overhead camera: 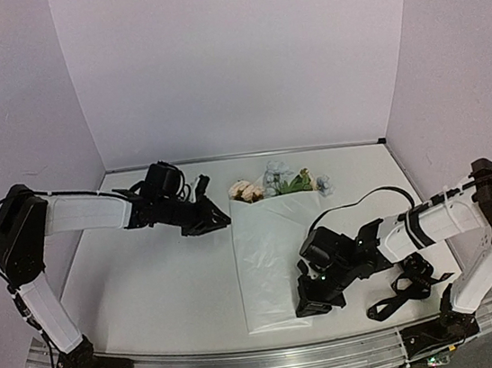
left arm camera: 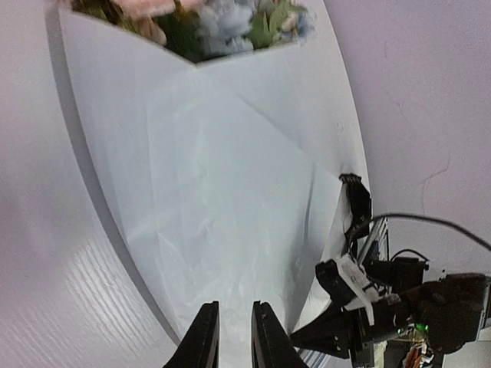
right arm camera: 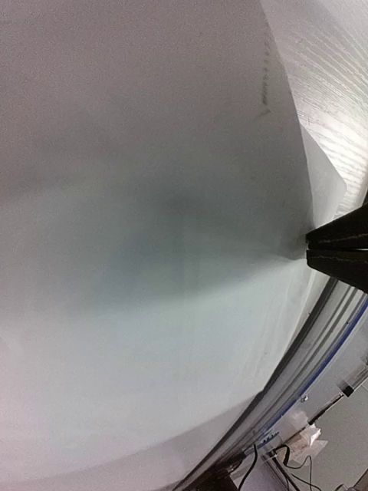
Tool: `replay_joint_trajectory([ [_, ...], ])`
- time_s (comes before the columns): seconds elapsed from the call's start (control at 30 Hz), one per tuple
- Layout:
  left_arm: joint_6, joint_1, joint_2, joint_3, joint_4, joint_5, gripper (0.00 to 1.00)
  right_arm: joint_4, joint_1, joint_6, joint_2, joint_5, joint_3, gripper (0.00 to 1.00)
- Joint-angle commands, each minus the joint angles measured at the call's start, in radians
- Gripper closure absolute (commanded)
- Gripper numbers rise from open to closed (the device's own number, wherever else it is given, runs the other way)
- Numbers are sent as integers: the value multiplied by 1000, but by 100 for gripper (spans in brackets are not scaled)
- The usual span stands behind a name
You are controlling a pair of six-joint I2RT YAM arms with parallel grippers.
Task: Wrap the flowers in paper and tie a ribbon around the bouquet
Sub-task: Move the folded bouquet to the center of the board.
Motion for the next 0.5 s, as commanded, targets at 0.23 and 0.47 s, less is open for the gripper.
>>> replay_joint_trajectory([
  [0.23,-111,-239,-128,-191,112,-49,85,11,3,-1,22,37,-10,97],
  [0.47,-126,-290,-154,-270,65,-162,85,-109,-62,-67,-136,61,-15,78],
])
